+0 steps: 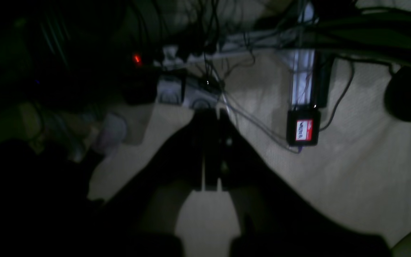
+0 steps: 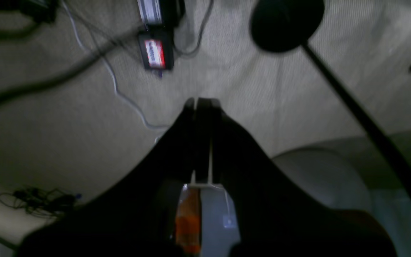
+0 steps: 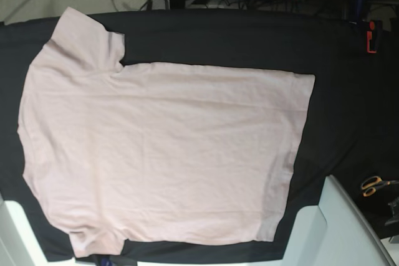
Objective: Fold the T-shirt properly
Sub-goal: 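Move both grippers down toward the shirt's shoulder corners, then grasp the shirt's shoulder edges with the left and right grippers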
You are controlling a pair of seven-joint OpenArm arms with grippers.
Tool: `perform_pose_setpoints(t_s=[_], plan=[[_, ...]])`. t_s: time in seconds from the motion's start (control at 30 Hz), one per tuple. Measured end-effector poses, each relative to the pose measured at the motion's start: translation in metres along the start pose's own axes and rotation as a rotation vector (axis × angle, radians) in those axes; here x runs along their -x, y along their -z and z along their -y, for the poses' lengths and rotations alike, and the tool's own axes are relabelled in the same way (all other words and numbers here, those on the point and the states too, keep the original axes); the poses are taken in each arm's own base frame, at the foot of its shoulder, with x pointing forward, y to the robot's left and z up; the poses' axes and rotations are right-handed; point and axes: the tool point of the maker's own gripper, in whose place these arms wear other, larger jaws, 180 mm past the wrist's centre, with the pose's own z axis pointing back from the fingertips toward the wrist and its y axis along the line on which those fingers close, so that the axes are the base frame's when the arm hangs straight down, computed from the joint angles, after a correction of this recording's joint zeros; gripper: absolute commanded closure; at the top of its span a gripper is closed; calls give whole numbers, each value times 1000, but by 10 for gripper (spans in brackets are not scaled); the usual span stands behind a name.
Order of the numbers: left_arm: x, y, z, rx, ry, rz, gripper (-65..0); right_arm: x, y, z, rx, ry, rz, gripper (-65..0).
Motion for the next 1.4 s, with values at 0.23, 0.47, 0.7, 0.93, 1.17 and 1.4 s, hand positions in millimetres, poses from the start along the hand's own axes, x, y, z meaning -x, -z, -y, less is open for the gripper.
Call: perform_pose_setpoints(t_s=[0.23,0.47,0.7,0.93,1.17,1.4], plan=[[-72,-43,-23,10,-71,241,0,-55,-76,51,112,147,192,-6],[-121,-93,-11,72,-31,396,0,-107,-174,65,154,149,441,-14],[-173,-121,-33,11,-66,548,0,-178,-234,50,-176,348,710,-59],[-204,-132,-78,-112,-109,638,0,-216,-253,60,-500,394,854,-357],[-208,-131,-83,-78,-94,647,0,-205,-216,106,-564,564,789,-419],[-198,-111,-87,-83,-111,523,0,-197,-190,131,-504,608,753,-419]])
